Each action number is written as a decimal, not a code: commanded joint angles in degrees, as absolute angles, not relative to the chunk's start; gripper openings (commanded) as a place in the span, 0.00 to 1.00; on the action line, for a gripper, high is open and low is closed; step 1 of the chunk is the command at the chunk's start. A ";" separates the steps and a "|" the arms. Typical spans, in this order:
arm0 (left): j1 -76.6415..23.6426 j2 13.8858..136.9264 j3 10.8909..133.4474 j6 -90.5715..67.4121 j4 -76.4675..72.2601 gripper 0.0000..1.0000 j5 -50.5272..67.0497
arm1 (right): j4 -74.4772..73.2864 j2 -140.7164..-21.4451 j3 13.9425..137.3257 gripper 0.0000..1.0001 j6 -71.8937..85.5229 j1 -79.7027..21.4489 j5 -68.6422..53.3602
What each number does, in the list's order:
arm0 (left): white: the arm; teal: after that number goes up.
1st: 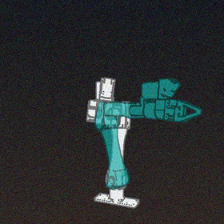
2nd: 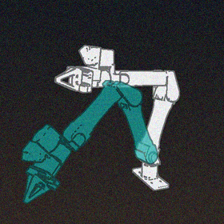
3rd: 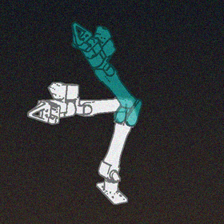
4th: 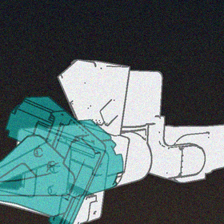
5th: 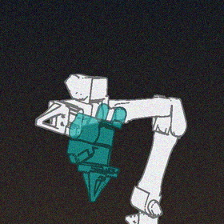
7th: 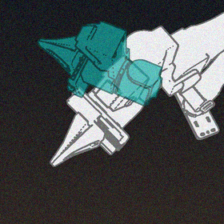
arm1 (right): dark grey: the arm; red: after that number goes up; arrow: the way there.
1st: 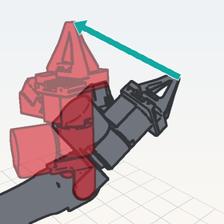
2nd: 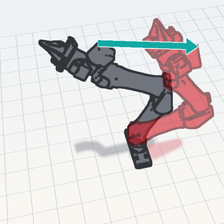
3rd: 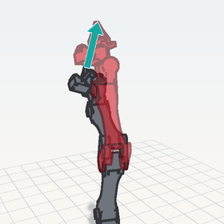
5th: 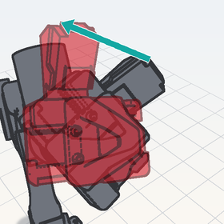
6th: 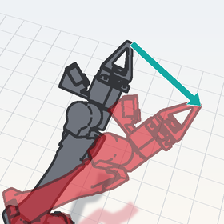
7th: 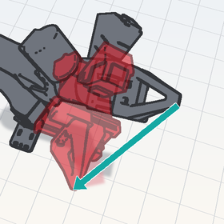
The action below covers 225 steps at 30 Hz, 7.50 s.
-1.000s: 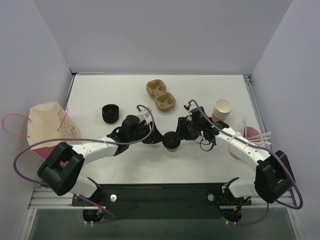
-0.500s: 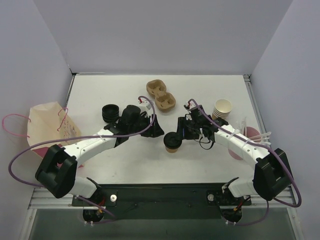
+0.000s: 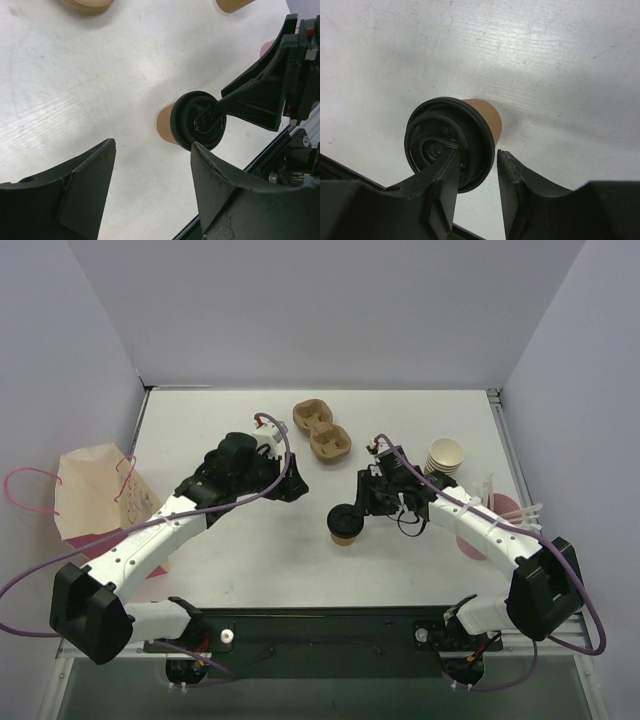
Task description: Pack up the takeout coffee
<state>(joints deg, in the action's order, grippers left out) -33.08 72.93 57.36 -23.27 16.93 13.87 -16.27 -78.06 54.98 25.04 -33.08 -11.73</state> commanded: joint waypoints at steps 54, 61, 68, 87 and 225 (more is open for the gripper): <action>-33.22 56.08 56.25 -11.42 25.93 0.73 -7.02 | -31.20 -107.06 95.53 0.34 16.08 -13.01 9.23; -33.05 58.27 67.74 -13.71 37.69 0.72 -21.42 | -32.96 -95.38 92.99 0.55 14.77 -13.53 3.53; -29.72 59.85 78.72 -15.99 46.56 0.72 -40.32 | -30.76 -87.11 90.44 0.74 15.29 -19.15 -5.27; 6.21 79.36 116.03 -47.10 75.86 0.67 -32.71 | -39.64 -73.48 84.47 0.86 23.81 -30.93 -17.83; -39.83 85.55 117.54 -29.63 76.23 0.53 -35.60 | -54.67 -81.64 104.42 0.78 50.07 -39.89 -5.27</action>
